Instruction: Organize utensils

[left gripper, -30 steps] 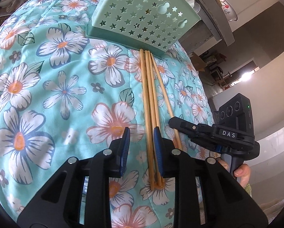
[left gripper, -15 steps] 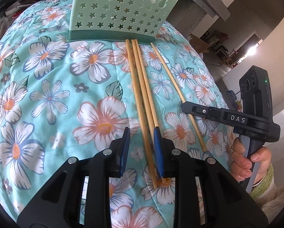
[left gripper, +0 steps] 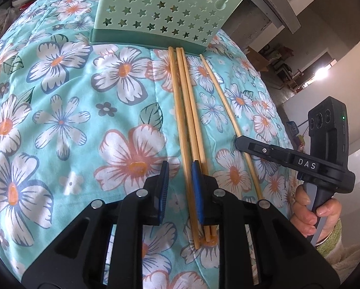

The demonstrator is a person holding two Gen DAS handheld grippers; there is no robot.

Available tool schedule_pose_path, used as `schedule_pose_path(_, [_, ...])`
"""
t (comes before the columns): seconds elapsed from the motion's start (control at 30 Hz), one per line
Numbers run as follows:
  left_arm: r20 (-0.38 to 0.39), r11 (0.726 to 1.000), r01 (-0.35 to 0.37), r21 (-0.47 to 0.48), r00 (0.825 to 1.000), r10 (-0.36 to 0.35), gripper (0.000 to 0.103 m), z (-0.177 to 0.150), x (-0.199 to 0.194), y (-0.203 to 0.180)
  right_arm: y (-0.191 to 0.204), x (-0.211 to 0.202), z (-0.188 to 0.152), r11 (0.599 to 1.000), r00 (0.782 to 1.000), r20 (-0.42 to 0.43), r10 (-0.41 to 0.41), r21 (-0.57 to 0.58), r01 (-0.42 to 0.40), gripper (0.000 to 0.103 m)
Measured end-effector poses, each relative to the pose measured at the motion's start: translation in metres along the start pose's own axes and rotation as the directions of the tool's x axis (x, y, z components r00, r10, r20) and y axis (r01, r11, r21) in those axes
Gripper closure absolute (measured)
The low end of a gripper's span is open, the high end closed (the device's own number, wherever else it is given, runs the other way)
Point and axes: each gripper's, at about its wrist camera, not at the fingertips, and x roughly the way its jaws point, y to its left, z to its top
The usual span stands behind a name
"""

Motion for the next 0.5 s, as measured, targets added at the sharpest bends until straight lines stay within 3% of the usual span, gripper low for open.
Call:
schedule_pose_path(0.13, [0.005, 1.0, -0.002, -0.017, 1.0, 0.002, 0.098, 0.0, 0.0, 0.004, 0.002, 0.001, -0.001, 1.0, 1.0, 0.001, -0.01, -0.004, 0.01, 0.096])
schedule_pose_path(0.27, [0.017, 0.999, 0.004, -0.042, 1.0, -0.004, 0.098, -0.002, -0.007, 0.009, 0.006, 0.002, 0.0, 1.0, 1.0, 0.002, -0.028, -0.014, 0.028, 0.096])
schedule_pose_path(0.5, [0.06, 0.996, -0.067, -0.06, 0.996, 0.071, 0.098, -0.012, -0.035, 0.017, 0.019, 0.003, -0.001, 0.994, 0.996, -0.002, -0.088, -0.064, 0.087, 0.096])
